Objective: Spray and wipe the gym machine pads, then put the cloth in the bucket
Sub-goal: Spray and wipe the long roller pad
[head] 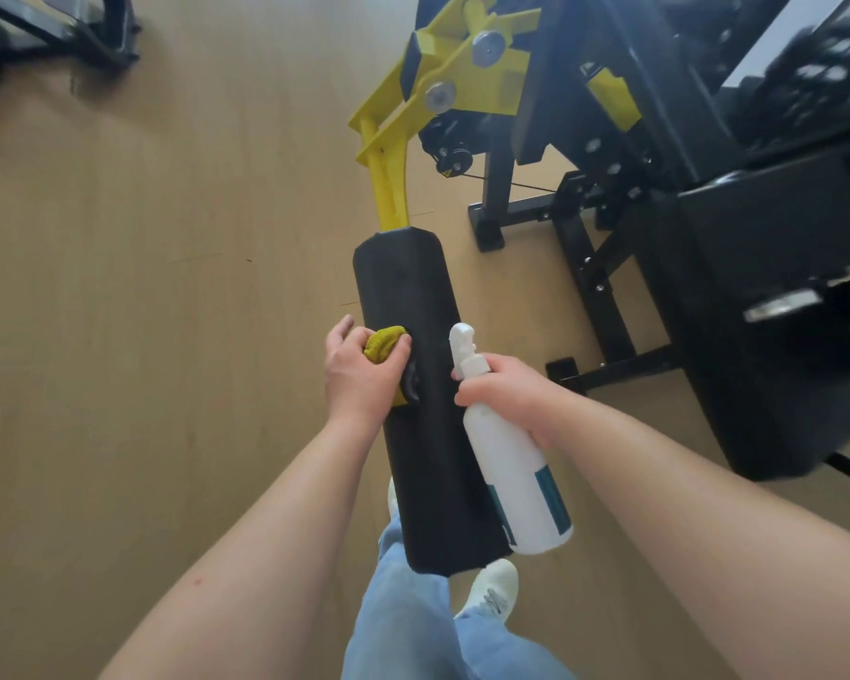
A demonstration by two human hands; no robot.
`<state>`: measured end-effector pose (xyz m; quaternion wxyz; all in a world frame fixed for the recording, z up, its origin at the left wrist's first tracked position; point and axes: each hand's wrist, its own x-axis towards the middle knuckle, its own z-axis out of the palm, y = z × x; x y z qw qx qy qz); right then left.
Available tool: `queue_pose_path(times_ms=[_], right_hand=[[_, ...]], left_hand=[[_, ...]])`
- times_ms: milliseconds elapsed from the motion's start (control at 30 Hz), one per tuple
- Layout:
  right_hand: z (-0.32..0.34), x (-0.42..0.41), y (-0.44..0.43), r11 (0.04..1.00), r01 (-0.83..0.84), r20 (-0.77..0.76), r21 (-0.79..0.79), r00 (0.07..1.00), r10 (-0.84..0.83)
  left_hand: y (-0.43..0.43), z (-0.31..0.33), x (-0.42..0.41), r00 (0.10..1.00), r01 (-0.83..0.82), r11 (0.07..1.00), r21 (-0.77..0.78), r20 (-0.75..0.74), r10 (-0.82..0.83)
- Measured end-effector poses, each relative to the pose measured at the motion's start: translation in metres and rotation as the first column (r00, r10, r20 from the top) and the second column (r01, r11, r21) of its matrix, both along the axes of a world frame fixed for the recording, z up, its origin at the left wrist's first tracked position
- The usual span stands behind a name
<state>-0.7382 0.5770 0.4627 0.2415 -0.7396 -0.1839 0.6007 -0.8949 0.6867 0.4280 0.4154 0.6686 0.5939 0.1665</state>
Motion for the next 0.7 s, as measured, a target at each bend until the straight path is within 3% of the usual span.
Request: queue_pose_path(times_ms=[100, 233, 400, 567, 700], right_hand=[[0.001, -0.006, -0.026, 0.999, -0.035, 0.067, 0.003, 0.997, 0.035], [0.009, -0.014, -0.061, 0.998, -0.062, -0.013, -0.013, 0.998, 0.062], [0.008, -0.03, -0.102, 0.991, -0.132, 0.077, -0.011, 0.988, 0.133], [0.012, -0.037, -0.134, 0.978, -0.204, -0.019, -0.045, 0.979, 0.204], [0.012, -0.042, -0.149, 0.968, -0.25, 0.023, -0.035, 0.968, 0.251]], left_hand=[[-0.023, 0.005, -0.006, 1.0, 0.006, 1.0, 0.012, -0.007, -0.006], [-0.057, 0.01, -0.015, 1.0, 0.006, 1.0, -0.003, -0.027, -0.006], [-0.086, 0.022, -0.017, 1.0, -0.019, 1.0, 0.007, -0.009, 0.019], [-0.11, 0.032, -0.019, 1.0, -0.011, 1.0, 0.011, 0.013, 0.011], [-0.134, 0.031, -0.026, 1.0, 0.019, 1.0, 0.015, -0.01, -0.019]])
